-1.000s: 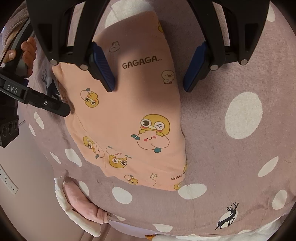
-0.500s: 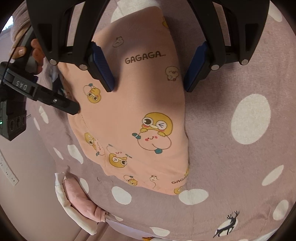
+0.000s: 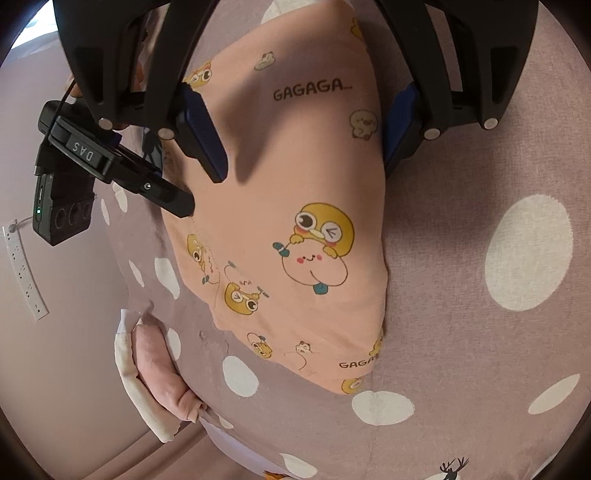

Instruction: Fold small clothes

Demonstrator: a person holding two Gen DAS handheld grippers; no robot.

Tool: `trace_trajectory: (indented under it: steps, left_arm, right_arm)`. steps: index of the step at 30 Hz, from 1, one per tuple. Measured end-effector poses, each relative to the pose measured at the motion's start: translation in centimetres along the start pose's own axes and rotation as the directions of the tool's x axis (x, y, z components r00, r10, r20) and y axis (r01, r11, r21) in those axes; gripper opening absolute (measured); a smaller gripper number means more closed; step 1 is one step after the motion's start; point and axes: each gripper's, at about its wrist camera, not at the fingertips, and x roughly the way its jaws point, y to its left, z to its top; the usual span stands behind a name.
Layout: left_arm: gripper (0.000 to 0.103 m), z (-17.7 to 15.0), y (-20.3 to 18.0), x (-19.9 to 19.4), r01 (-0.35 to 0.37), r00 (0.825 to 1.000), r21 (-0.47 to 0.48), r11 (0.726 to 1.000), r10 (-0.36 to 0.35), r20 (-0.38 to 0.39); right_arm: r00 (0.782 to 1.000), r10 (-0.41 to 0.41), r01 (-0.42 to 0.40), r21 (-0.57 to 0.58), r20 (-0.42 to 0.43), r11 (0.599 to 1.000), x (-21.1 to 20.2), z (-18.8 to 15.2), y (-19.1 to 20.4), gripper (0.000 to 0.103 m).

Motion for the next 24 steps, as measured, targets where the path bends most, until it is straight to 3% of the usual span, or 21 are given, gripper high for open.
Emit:
trace_trajectory:
  steps: [24]
  left_arm:
    - [0.080,1.8,-0.2,1.2,0.049,0.999,-0.024,0.999,-0.049,0.000]
  right_arm:
    - [0.999,0.043,-0.044,0.021,0.020,0.999,1.2,1.2,-0.5,0.049]
